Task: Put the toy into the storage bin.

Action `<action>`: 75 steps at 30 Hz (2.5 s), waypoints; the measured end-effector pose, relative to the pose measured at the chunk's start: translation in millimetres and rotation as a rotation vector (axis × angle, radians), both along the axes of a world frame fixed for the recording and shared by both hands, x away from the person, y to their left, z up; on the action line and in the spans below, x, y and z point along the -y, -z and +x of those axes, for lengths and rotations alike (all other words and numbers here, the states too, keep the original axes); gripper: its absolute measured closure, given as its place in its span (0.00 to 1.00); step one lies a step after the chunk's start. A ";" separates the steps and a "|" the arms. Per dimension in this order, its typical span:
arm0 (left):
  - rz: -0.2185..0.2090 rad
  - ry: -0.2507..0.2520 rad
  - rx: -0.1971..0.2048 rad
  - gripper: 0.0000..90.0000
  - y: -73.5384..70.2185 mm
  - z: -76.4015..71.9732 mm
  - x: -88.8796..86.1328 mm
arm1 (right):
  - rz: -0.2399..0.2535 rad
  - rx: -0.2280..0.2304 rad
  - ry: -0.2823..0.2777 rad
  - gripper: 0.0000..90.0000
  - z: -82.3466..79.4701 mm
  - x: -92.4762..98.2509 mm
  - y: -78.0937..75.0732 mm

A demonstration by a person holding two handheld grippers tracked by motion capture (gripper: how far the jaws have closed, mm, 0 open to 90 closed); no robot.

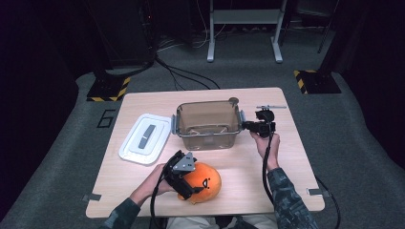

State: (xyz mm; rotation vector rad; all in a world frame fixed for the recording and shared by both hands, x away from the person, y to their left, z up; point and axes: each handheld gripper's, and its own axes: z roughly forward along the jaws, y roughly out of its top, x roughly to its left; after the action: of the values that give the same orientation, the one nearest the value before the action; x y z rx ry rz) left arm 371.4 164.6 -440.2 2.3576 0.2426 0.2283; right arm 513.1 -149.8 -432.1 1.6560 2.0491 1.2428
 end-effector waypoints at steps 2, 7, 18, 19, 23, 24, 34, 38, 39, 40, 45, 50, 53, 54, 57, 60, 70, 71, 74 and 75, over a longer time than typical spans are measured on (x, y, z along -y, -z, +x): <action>0.003 0.000 -0.009 0.00 3.6 0.3 2.7 | -0.002 0.001 0.001 0.84 -0.1 -0.1 0.0; 0.030 0.017 -0.010 0.00 9.2 0.5 8.2 | 0.001 -0.001 0.001 0.84 -0.3 -0.3 -0.2; 0.068 -0.005 0.002 0.23 16.9 3.7 12.3 | 0.002 0.002 0.003 0.84 -0.3 -0.2 0.4; 0.067 -0.006 0.004 0.27 16.8 4.3 11.9 | 0.002 0.002 0.003 0.84 -0.3 -0.2 0.4; 0.058 -0.021 -0.004 0.41 17.0 6.7 10.8 | 0.004 0.003 0.003 0.84 -0.5 -0.1 0.6; 0.057 -0.021 0.000 0.44 16.9 7.2 10.4 | 0.004 0.003 0.004 0.84 -0.6 -0.1 0.7; 0.030 -0.037 0.012 0.65 15.3 6.1 8.8 | 0.007 0.001 0.002 0.84 -0.2 -0.1 0.6; 0.020 -0.056 0.009 0.69 12.5 5.0 7.6 | 0.008 0.000 0.002 0.84 -0.2 0.0 0.6; 0.014 -0.064 0.005 0.69 11.8 4.4 7.5 | 0.008 0.000 0.002 0.84 -0.2 0.0 0.6; 0.013 -0.069 0.006 0.69 10.7 3.8 7.2 | 0.007 0.002 0.004 0.84 -0.2 -0.1 0.6; 0.015 -0.172 0.012 0.69 4.6 4.3 2.6 | 0.006 -0.001 0.002 0.84 -0.2 -0.1 0.4; 0.005 -0.352 -0.025 0.68 4.3 11.4 -10.9 | 0.007 -0.001 0.001 0.84 -0.4 0.1 0.3; -0.011 -0.391 -0.047 0.59 6.7 13.6 -15.7 | 0.006 0.002 0.004 0.84 -0.4 -0.2 0.5; -0.017 -0.395 -0.052 0.53 6.7 13.2 -15.4 | 0.006 0.002 0.004 0.84 -0.6 -0.3 0.4; -0.001 -0.392 -0.031 0.36 2.5 11.2 -11.7 | 0.007 0.002 0.005 0.84 -0.7 -0.3 0.4; 0.025 -0.376 0.019 0.29 -1.9 6.4 -5.8 | 0.008 0.002 0.004 0.84 -0.7 -0.2 0.5; 0.052 -0.282 0.078 0.14 -17.4 -6.3 7.9 | 0.004 0.000 0.003 0.84 -0.8 -0.4 0.2; 0.062 -0.269 0.080 0.12 -16.9 -7.1 8.9 | 0.003 0.000 0.003 0.84 -0.9 -0.4 0.1; 0.076 -0.238 0.110 0.10 -13.6 -11.9 11.9 | 0.005 0.000 0.001 0.84 -0.9 -0.2 0.2; 0.085 -0.220 0.121 0.10 -12.6 -13.7 12.9 | 0.006 0.000 0.002 0.84 -0.9 -0.1 0.3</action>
State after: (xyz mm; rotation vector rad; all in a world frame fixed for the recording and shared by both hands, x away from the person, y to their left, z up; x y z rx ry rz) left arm 357.7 151.8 -427.5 2.3894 0.4415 0.4933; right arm 512.2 -149.7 -432.4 1.6600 2.0457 1.2497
